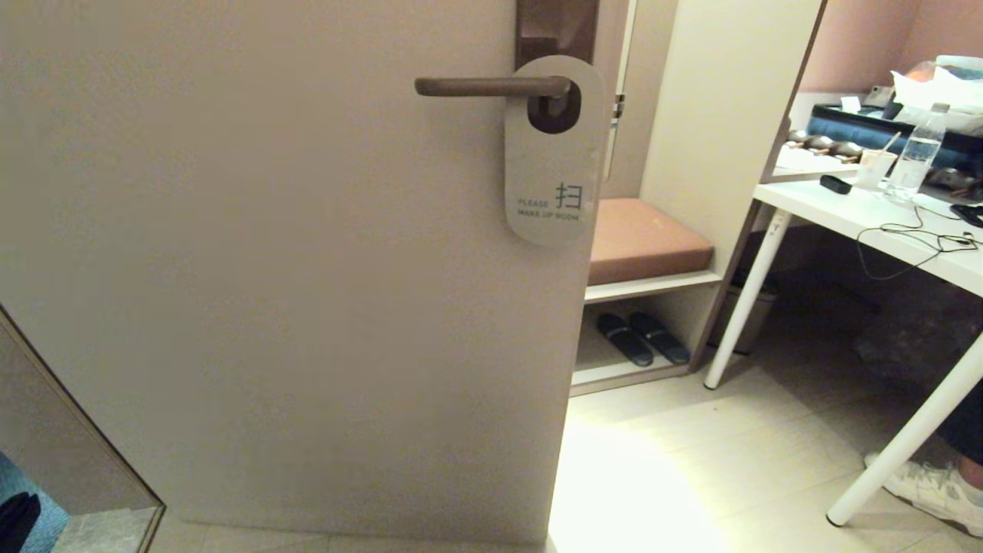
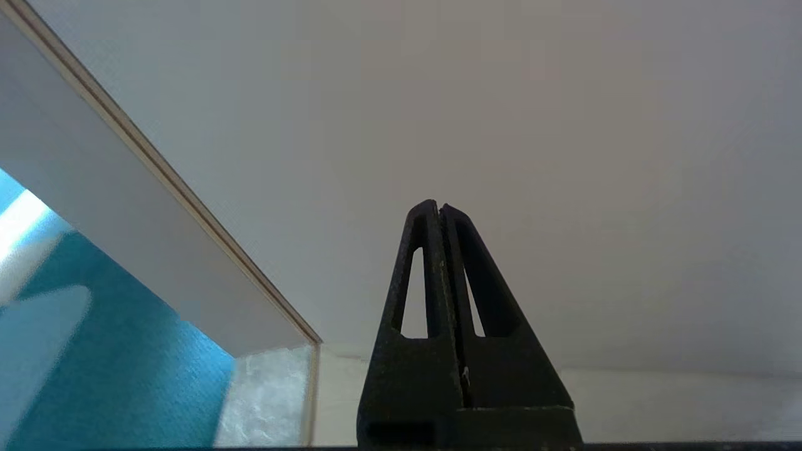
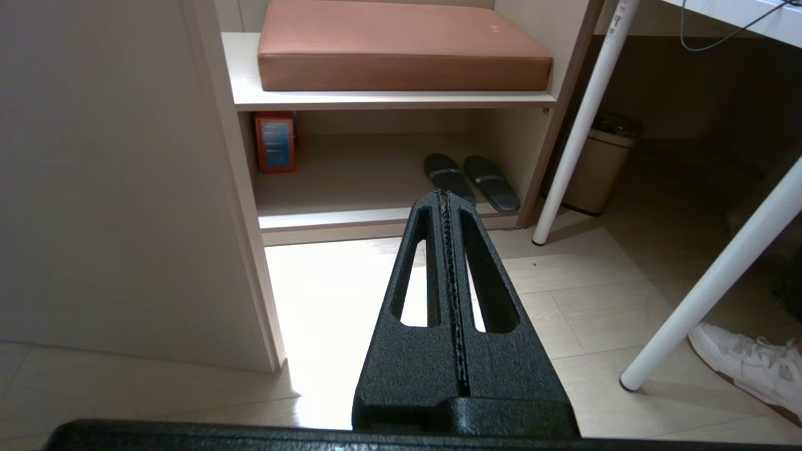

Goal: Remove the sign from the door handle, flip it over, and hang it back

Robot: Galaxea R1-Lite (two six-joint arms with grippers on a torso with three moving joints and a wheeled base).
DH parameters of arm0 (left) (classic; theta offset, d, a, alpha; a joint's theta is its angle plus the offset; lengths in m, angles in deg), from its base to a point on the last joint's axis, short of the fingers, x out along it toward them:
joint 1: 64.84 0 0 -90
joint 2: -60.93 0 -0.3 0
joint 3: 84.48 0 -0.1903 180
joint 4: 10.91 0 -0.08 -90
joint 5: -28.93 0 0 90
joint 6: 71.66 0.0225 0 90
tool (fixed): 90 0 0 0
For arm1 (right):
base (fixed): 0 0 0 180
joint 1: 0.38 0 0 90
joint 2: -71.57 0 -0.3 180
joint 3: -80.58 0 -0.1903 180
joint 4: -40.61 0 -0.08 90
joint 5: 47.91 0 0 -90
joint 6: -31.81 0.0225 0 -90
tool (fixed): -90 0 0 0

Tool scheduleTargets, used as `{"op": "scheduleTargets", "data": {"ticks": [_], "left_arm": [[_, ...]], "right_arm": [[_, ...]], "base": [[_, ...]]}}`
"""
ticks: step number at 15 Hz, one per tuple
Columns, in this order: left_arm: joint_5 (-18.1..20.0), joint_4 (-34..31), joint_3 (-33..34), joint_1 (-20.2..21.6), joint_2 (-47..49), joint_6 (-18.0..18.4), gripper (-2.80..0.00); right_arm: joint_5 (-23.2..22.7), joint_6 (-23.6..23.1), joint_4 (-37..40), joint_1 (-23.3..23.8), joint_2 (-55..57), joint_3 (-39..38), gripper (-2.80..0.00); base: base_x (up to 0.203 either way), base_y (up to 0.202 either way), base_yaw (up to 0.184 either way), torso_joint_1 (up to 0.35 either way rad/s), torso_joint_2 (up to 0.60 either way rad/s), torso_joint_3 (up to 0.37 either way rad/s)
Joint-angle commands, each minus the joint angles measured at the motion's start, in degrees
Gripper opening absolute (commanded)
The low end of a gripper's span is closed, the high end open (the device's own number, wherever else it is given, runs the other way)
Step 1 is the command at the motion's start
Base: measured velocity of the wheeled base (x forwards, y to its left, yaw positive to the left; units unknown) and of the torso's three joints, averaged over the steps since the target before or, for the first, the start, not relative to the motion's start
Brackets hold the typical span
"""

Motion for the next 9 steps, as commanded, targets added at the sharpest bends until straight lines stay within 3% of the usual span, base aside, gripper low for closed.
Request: {"op": "scheduleTargets", "data": {"ticks": [1,3,4,5,9], "left_arm": [[3.25,-7.52,0.05,5.07,-9.96,-1.13,-2.8],[9.53,-13.58,0.05,11.38,-15.52,-3.1,-2.8],[14.66,-15.32,0.05,13.14,-16.56,-4.12,-2.8],[16.95,-16.87,0.05,13.73,-17.0,-4.33,-2.8],[17.95,-17.21,0.05,13.01,-19.82,-4.63,-2.8]], "right_arm": [[-0.02,-0.03,0.0,-0.01,-0.02,0.0,-2.8],[-0.02,-0.03,0.0,-0.01,-0.02,0.0,-2.8],[-0.02,-0.03,0.0,-0.01,-0.02,0.0,-2.8],[-0.02,-0.03,0.0,-0.01,-0.02,0.0,-2.8],[-0.02,-0.03,0.0,-0.01,-0.02,0.0,-2.8]], "base": [[0.0,0.0,0.0,0.0,0.0,0.0],[0.0,0.0,0.0,0.0,0.0,0.0],[0.0,0.0,0.0,0.0,0.0,0.0],[0.0,0.0,0.0,0.0,0.0,0.0],[0.0,0.0,0.0,0.0,0.0,0.0]]}}
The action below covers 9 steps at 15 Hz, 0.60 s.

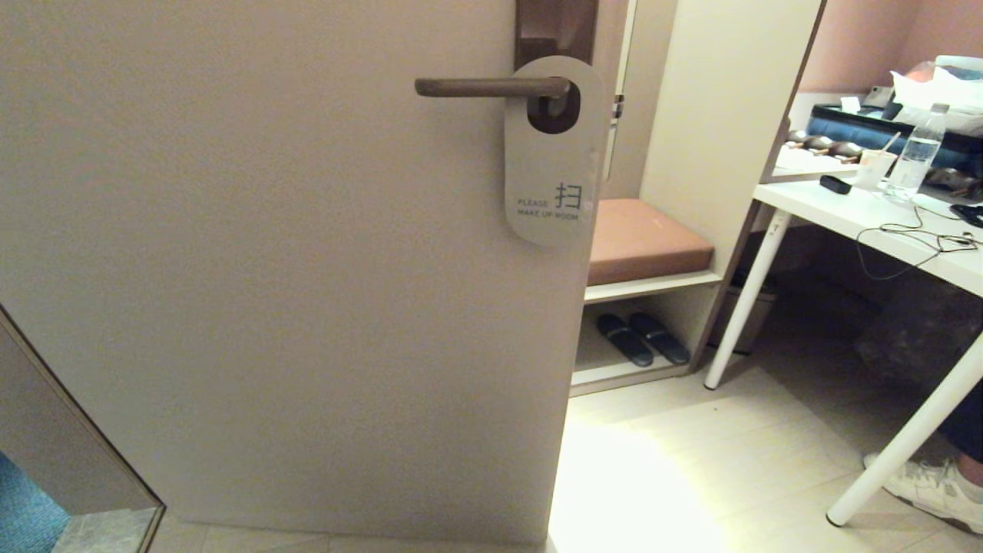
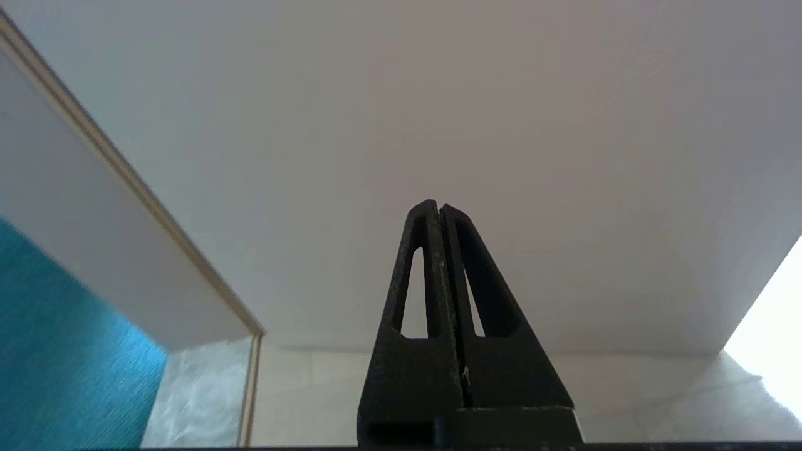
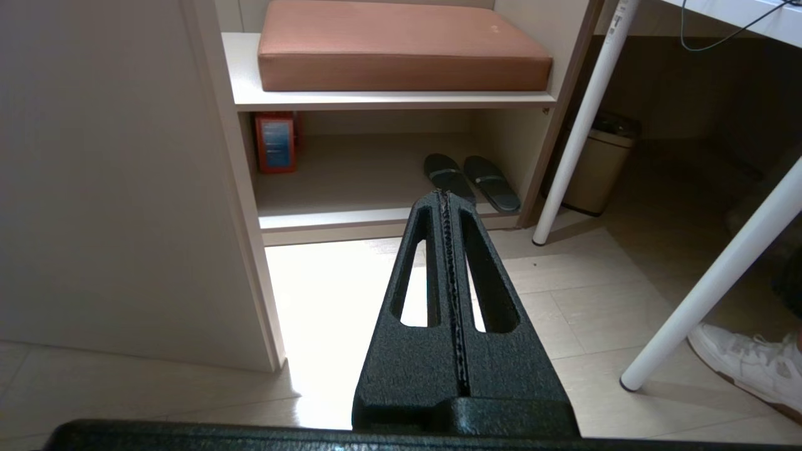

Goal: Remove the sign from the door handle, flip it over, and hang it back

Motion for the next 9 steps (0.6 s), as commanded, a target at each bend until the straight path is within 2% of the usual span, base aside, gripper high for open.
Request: {"op": "scheduleTargets", "data": {"ticks": [1,4,7,9], "left_arm": [[1.32,-0.65,0.0,-0.23,-3.54,0.07,-2.8],[6.14,-6.08,0.0,-0.38,-10.18,-0.33,-2.8],[5.85,-7.08,0.0,-0.64,-11.12,-5.45,-2.8],[5.82,-7.17,0.0,-0.64,-11.12,-5.28,-2.8]], "right_arm": [[-0.04,-0.03,-0.01,-0.01,-0.02,0.0,-2.8],[-0.04,-0.03,-0.01,-0.01,-0.02,0.0,-2.8],[-0.04,-0.03,-0.01,-0.01,-0.02,0.0,-2.8],[-0.04,-0.03,-0.01,-0.01,-0.02,0.0,-2.8]], "base": [[0.0,0.0,0.0,0.0,0.0,0.0],[0.0,0.0,0.0,0.0,0.0,0.0],[0.0,0.0,0.0,0.0,0.0,0.0],[0.0,0.0,0.0,0.0,0.0,0.0]]}}
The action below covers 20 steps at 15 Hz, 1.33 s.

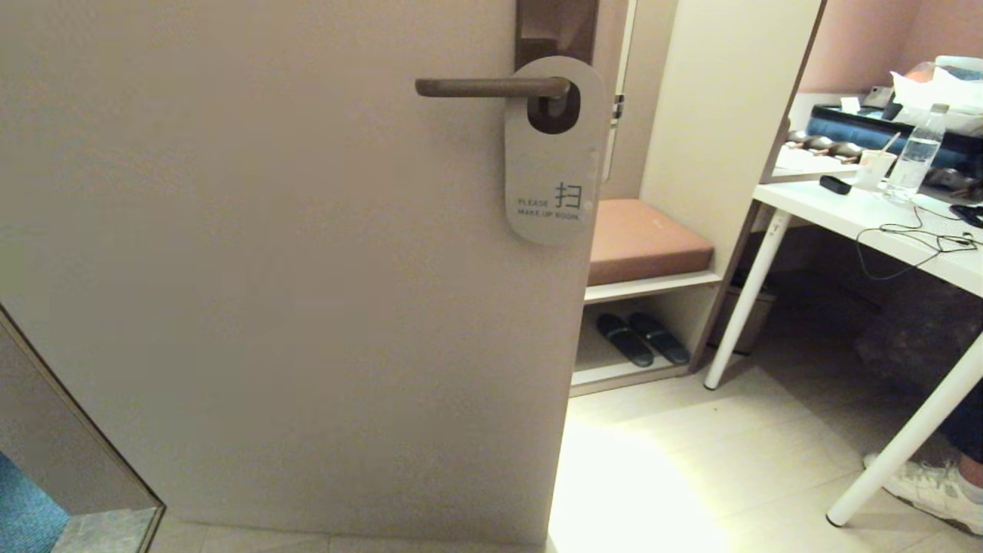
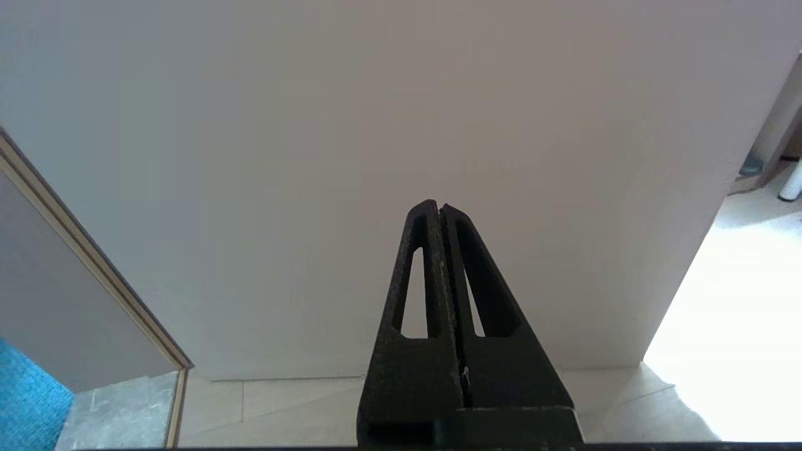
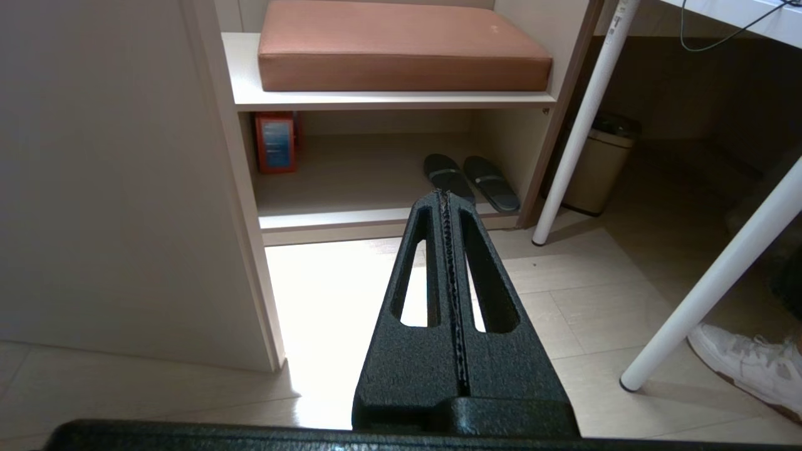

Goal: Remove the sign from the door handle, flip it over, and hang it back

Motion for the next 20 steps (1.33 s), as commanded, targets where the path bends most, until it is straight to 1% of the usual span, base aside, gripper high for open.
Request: {"op": "scheduleTargets", "data": {"ticks": [1,6,9,20], "left_arm": [[-0.08,-0.02,0.0,0.02,-0.43,0.0,-2.8],[0.06,0.14,0.0,0.02,-0.43,-0.05,-2.8],[-0.11,0.16,0.0,0.02,-0.43,-0.92,-2.8],[-0.11,0.16,0.0,0.02,-0.43,-0.93,-2.8]], "right_arm": [[-0.01,-0.04,-0.01,-0.01,-0.02,0.0,-2.8],[-0.01,-0.04,-0.01,-0.01,-0.02,0.0,-2.8],[-0.01,-0.04,-0.01,-0.01,-0.02,0.0,-2.8],[-0.02,-0.04,-0.01,-0.01,-0.02,0.0,-2.8]], "base": [[0.0,0.0,0.0,0.0,0.0,0.0],[0.0,0.0,0.0,0.0,0.0,0.0],[0.0,0.0,0.0,0.0,0.0,0.0],[0.0,0.0,0.0,0.0,0.0,0.0]]}}
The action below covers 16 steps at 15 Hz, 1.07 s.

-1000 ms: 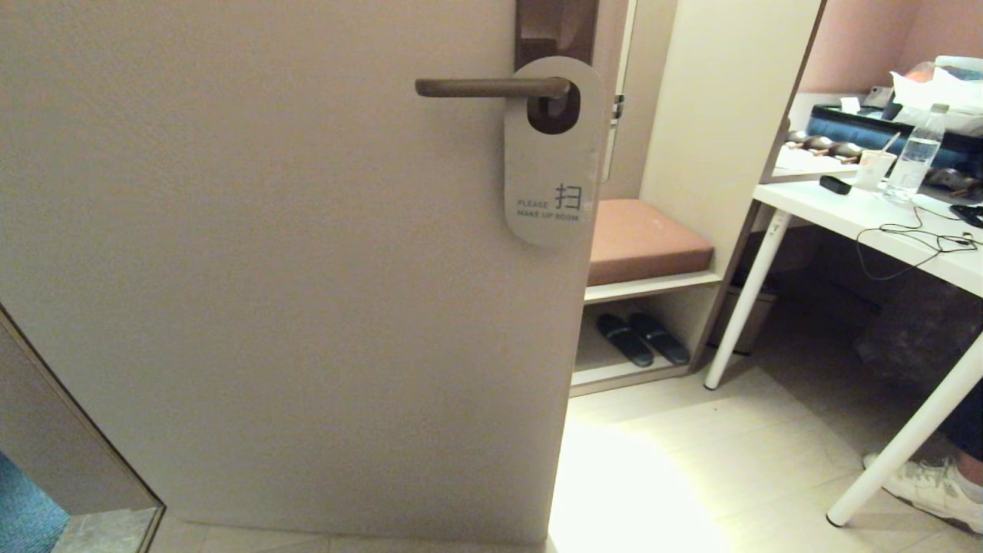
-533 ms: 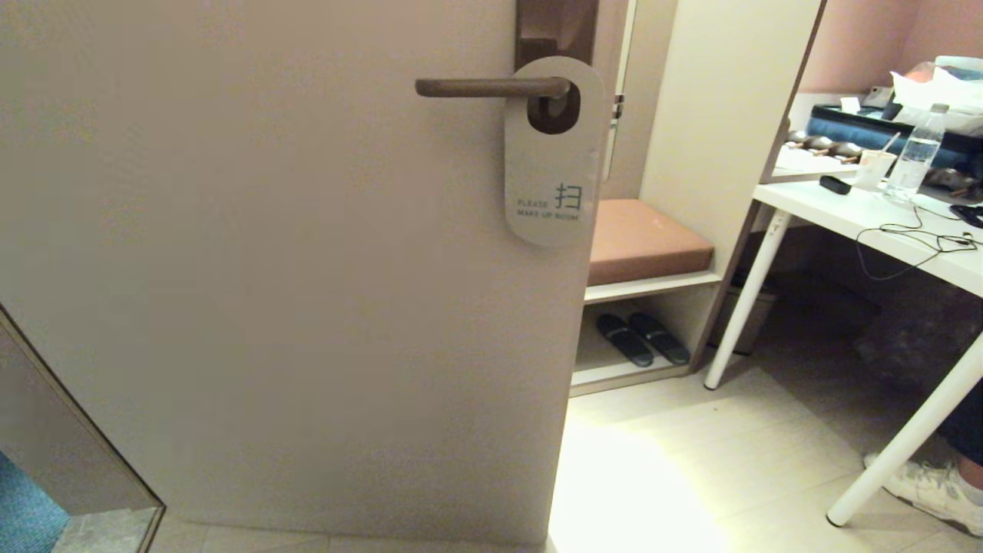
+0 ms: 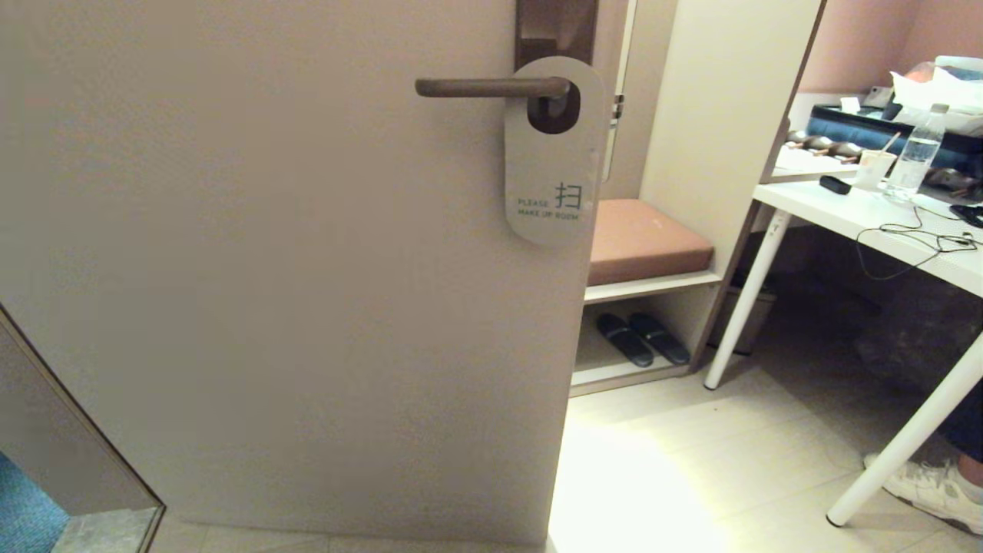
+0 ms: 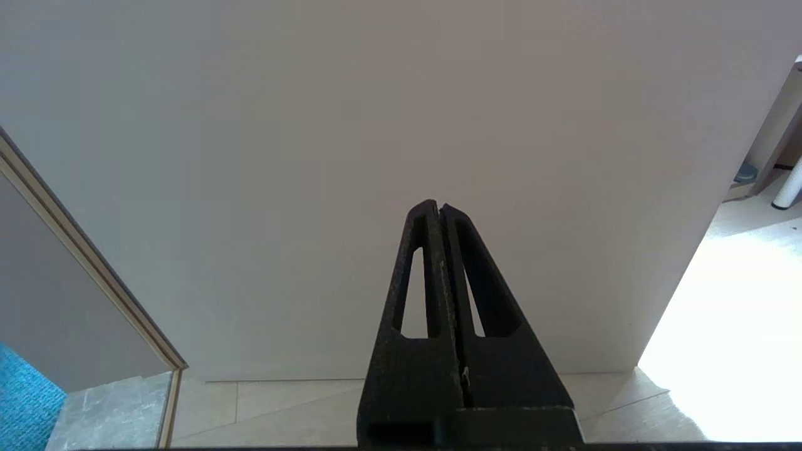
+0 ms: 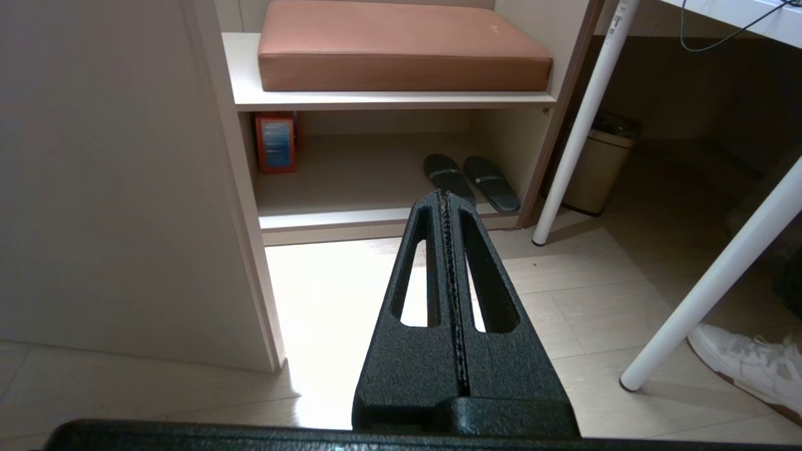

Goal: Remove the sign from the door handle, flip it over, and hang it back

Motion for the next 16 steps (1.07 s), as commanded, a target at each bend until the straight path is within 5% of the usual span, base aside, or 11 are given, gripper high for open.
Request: {"op": "scheduleTargets", "data": {"ticks": [1,16], "left_arm": [[0.02,0.0,0.0,0.02,0.07,0.04,-2.8],[0.02,0.0,0.0,0.02,0.07,0.04,-2.8]], "right_arm": [[0.01,-0.03,-0.01,-0.01,-0.02,0.0,-2.8],[0.01,-0.03,-0.01,-0.01,-0.02,0.0,-2.8]], "base": [[0.0,0.0,0.0,0.0,0.0,0.0],[0.0,0.0,0.0,0.0,0.0,0.0]]}}
